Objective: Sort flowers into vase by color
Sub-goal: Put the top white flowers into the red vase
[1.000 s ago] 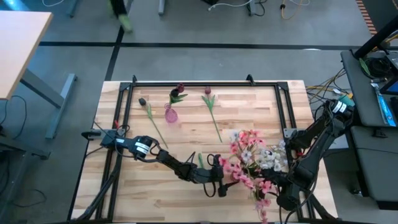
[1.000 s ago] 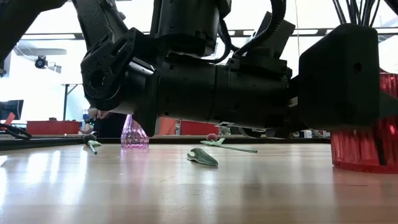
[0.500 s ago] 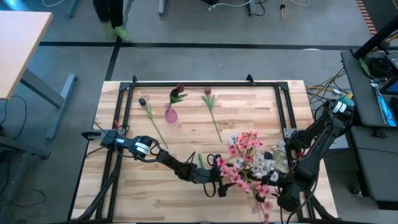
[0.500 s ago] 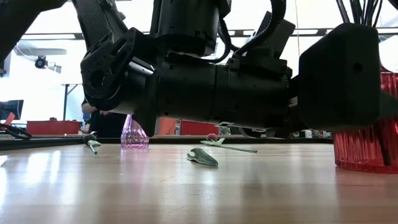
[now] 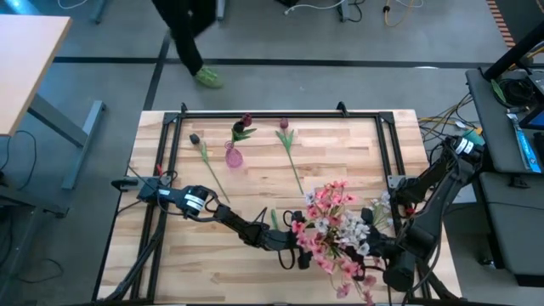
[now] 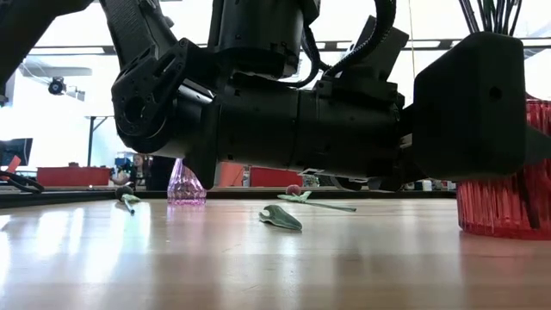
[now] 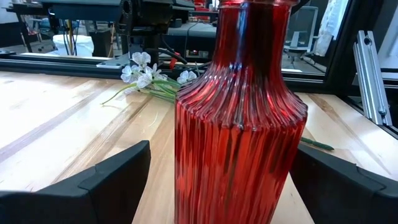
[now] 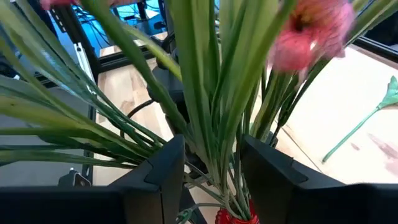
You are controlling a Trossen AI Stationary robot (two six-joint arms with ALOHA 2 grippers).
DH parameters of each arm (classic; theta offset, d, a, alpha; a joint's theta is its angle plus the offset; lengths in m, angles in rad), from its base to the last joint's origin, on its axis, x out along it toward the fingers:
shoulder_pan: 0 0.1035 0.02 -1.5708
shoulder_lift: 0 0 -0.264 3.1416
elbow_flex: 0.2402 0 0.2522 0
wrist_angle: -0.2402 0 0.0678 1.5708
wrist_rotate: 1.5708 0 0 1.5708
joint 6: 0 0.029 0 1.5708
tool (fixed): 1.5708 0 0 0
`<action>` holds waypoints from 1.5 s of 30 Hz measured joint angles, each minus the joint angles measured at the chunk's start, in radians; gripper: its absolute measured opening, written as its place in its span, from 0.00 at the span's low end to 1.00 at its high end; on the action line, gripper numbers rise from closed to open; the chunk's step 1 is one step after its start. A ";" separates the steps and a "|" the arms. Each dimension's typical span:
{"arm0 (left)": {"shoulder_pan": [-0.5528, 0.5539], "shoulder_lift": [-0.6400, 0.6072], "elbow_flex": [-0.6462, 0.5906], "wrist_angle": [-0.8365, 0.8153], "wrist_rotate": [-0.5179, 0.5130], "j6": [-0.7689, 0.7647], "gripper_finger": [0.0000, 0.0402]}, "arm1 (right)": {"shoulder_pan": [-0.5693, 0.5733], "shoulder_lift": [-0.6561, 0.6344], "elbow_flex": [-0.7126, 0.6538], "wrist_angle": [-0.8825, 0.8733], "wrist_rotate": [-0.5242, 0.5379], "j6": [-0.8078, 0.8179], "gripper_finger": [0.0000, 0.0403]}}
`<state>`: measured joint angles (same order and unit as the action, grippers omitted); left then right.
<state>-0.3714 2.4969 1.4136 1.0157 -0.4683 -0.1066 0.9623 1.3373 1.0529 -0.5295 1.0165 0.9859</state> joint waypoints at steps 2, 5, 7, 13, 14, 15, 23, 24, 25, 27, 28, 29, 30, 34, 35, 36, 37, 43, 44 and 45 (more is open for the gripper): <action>0.000 0.000 0.000 0.000 0.000 0.000 0.88 | 0.000 0.000 0.009 -0.015 0.000 0.005 0.35; 0.000 0.000 0.000 0.000 0.000 0.000 0.88 | 0.000 0.000 0.011 -0.020 -0.007 0.017 0.32; 0.000 0.000 0.000 0.000 0.000 0.000 0.88 | 0.000 0.000 0.011 -0.030 -0.030 0.029 0.28; 0.000 0.000 0.000 0.000 0.000 0.000 0.88 | 0.000 0.002 0.006 -0.125 -0.056 0.101 0.10; 0.000 0.000 0.000 0.000 0.000 0.000 0.88 | 0.000 0.002 0.002 -0.130 -0.055 0.107 0.07; 0.000 0.000 0.000 0.000 0.000 0.000 0.88 | 0.000 0.002 -0.002 -0.131 -0.055 0.110 0.05; 0.000 0.000 0.000 0.000 0.000 0.000 0.88 | 0.000 0.002 -0.027 -0.132 -0.057 0.122 0.04; 0.000 0.000 0.000 0.000 0.000 0.000 0.88 | 0.000 0.002 -0.027 -0.132 -0.058 0.122 0.04; 0.000 0.000 0.000 0.000 0.000 0.000 0.88 | 0.000 0.002 -0.027 -0.131 -0.058 0.123 0.04; 0.000 0.000 0.000 0.000 0.000 0.000 0.88 | 0.000 0.002 -0.027 -0.132 -0.059 0.131 0.05; 0.000 0.000 0.000 0.000 0.000 0.000 0.88 | 0.000 0.002 -0.027 -0.132 -0.060 0.132 0.06; 0.000 0.000 0.000 0.000 0.000 0.000 0.88 | 0.000 0.002 -0.027 -0.132 -0.061 0.133 0.07; 0.000 0.000 0.000 0.000 0.000 0.000 0.88 | 0.000 0.002 -0.027 -0.134 -0.064 0.133 0.08; 0.000 0.000 0.000 0.000 0.000 0.000 0.88 | 0.000 0.007 -0.029 -0.157 -0.087 0.163 0.10; 0.000 0.000 0.000 0.000 0.000 0.000 0.88 | 0.000 0.010 -0.032 -0.161 -0.093 0.173 0.10; 0.000 0.000 0.000 0.000 0.000 0.000 0.88 | -0.001 0.013 -0.036 -0.165 -0.101 0.181 0.10; 0.000 0.000 0.000 0.000 0.000 0.000 0.88 | -0.001 0.014 -0.040 -0.173 -0.105 0.194 0.10; 0.000 0.000 0.000 0.000 0.000 0.000 0.88 | 0.000 0.013 -0.048 -0.177 -0.105 0.209 0.10; 0.000 0.000 0.000 0.000 0.000 0.000 0.88 | 0.000 0.012 -0.048 -0.177 -0.105 0.209 0.10; 0.000 0.000 0.000 0.000 0.000 0.000 0.88 | 0.000 0.012 -0.044 -0.177 -0.105 0.208 0.10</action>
<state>-0.3710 2.4969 1.4136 1.0161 -0.4683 -0.1062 0.9619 1.3495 1.0084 -0.7068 0.9119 1.1942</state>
